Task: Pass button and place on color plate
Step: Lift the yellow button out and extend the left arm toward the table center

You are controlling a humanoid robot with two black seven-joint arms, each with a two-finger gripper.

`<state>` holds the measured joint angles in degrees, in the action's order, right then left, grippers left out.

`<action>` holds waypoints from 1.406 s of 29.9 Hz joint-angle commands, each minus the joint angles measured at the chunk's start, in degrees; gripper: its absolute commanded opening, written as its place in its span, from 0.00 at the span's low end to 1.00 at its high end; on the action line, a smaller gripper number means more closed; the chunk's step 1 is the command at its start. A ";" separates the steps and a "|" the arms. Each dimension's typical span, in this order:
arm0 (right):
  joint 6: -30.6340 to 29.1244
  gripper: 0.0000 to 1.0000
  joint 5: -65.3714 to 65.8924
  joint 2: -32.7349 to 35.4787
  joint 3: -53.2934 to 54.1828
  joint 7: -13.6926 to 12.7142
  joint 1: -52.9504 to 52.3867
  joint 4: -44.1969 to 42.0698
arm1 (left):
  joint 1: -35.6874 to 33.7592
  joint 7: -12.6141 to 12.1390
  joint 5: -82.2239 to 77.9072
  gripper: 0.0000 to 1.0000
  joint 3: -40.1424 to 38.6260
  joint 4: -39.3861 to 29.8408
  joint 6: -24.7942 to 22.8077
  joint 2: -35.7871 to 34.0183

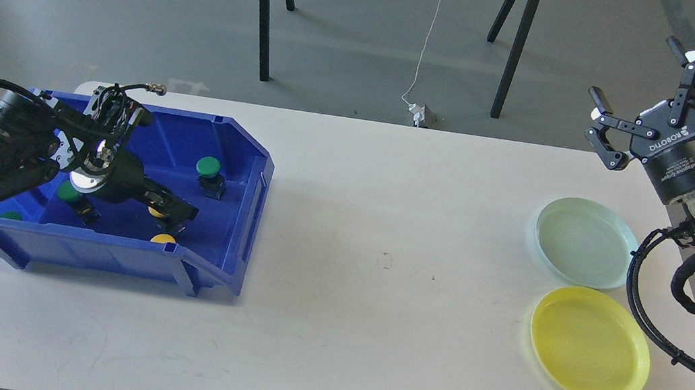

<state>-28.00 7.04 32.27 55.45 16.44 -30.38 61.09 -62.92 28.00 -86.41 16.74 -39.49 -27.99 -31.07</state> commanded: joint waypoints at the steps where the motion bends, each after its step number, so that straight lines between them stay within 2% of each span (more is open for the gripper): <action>1: 0.00 0.99 -0.01 -0.01 0.01 0.00 0.06 0.00 | 0.26 0.00 -0.07 0.80 0.05 0.03 -0.01 0.05; 3: 0.00 0.99 -0.01 -0.01 0.01 0.00 0.06 0.08 | 0.87 0.00 -0.16 0.79 0.05 0.03 -0.01 -0.04; 5: 0.00 0.99 -0.01 -0.01 0.01 0.00 0.14 0.08 | 0.96 0.00 -0.25 0.69 0.05 0.12 -0.01 -0.13; 9: 0.00 0.99 -0.01 -0.01 0.01 0.00 0.14 0.17 | 1.05 0.00 -0.42 0.54 0.40 0.03 -0.01 -0.22; 12: 0.00 0.99 -0.01 -0.01 0.01 0.00 0.14 0.17 | 1.05 0.00 -0.42 0.48 0.32 -0.06 -0.01 -0.39; 13: 0.00 0.99 -0.01 -0.01 0.01 0.08 0.32 0.17 | 1.05 0.00 -0.25 0.43 0.14 -0.06 -0.01 -0.39; 16: 0.00 0.99 -0.01 -0.01 0.01 0.00 0.49 0.17 | 0.96 0.00 -0.33 0.10 0.31 -0.06 -0.01 -0.48; 17: 0.00 0.99 -0.01 -0.01 0.01 0.08 0.58 0.17 | 0.96 0.00 -0.33 0.04 0.23 -0.06 -0.01 -0.48; 22: 0.00 0.99 -0.01 -0.01 0.35 0.09 0.85 0.17 | 0.26 0.00 0.02 0.02 -0.30 -0.85 -0.01 -1.09; 25: 0.00 0.99 -0.01 -0.01 1.32 0.00 1.02 0.00 | -1.67 0.00 0.28 0.02 -3.62 -4.35 -0.01 -5.21; 30: 0.00 0.99 -0.18 0.08 4.74 -0.70 1.02 -0.35 | -3.35 0.00 3.43 0.02 -17.93 -17.35 -0.01 -16.98; 34: 0.00 0.99 -0.27 1.31 8.00 -0.62 1.02 -2.89 | -0.02 0.00 18.17 0.03 -29.81 -27.37 -0.01 -22.62; 36: 0.00 0.99 -0.27 1.04 8.18 -0.53 0.76 -4.48 | 2.09 0.00 27.57 0.03 -33.24 -30.63 -0.01 -22.46; 38: 0.00 0.99 -0.45 1.66 7.74 0.08 2.07 -2.30 | 3.07 0.00 36.28 0.03 -35.27 -33.01 -0.01 -20.45; 42: 0.00 0.99 0.42 2.10 7.83 1.31 7.87 4.90 | 5.09 0.00 45.09 0.03 -35.63 -33.99 -0.01 -10.09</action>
<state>-28.00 6.62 33.98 63.38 16.98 -26.15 61.08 -59.43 27.99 -47.41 -18.32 -72.94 -28.00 -48.06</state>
